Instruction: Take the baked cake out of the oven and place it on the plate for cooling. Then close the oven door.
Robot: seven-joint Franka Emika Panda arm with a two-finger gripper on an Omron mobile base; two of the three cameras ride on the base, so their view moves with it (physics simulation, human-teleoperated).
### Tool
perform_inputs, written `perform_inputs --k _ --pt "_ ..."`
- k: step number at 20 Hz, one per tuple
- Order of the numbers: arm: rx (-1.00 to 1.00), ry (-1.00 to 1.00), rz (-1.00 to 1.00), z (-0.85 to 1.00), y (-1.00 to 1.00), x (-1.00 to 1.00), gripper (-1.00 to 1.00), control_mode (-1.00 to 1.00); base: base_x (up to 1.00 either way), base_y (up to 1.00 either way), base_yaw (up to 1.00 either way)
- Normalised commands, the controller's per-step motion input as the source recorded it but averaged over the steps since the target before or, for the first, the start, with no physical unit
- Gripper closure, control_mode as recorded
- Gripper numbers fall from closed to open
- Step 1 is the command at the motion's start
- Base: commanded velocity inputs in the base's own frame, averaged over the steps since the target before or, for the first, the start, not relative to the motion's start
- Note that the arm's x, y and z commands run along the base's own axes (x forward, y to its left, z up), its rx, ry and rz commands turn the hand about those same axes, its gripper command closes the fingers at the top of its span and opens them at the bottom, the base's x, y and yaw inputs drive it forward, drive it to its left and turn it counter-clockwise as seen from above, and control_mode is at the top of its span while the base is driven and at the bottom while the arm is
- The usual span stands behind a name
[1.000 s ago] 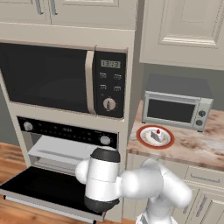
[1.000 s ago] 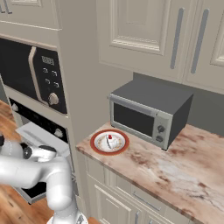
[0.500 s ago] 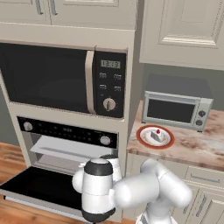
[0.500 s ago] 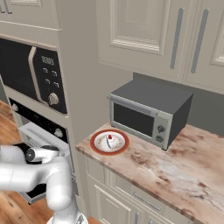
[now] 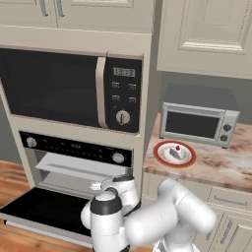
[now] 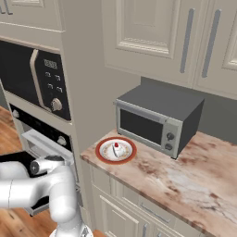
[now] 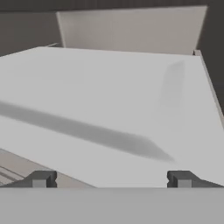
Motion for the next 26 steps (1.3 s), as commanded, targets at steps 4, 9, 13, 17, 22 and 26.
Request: perform_inputs --k 4,9,13,17,22,26 --pt "0.00 -0.07 0.00 -0.01 0.00 0.04 -1.00 -1.00 0.00 0.00 0.00" --pt "0.00 -0.03 -0.01 0.00 0.05 0.07 -1.00 -1.00 0.00 0.00 0.00" --pt "0.00 0.00 0.00 0.00 0.03 0.21 -1.00 -1.00 0.00 0.00 0.00" --pt "0.00 0.00 0.00 0.00 0.04 0.21 -1.00 -1.00 0.00 0.00 0.00" --pt "0.00 0.00 0.00 0.00 0.03 0.18 -1.00 -1.00 0.00 0.00 0.00" --pt "0.00 0.00 0.00 0.00 0.02 0.23 -1.00 -1.00 0.00 0.00 0.00"
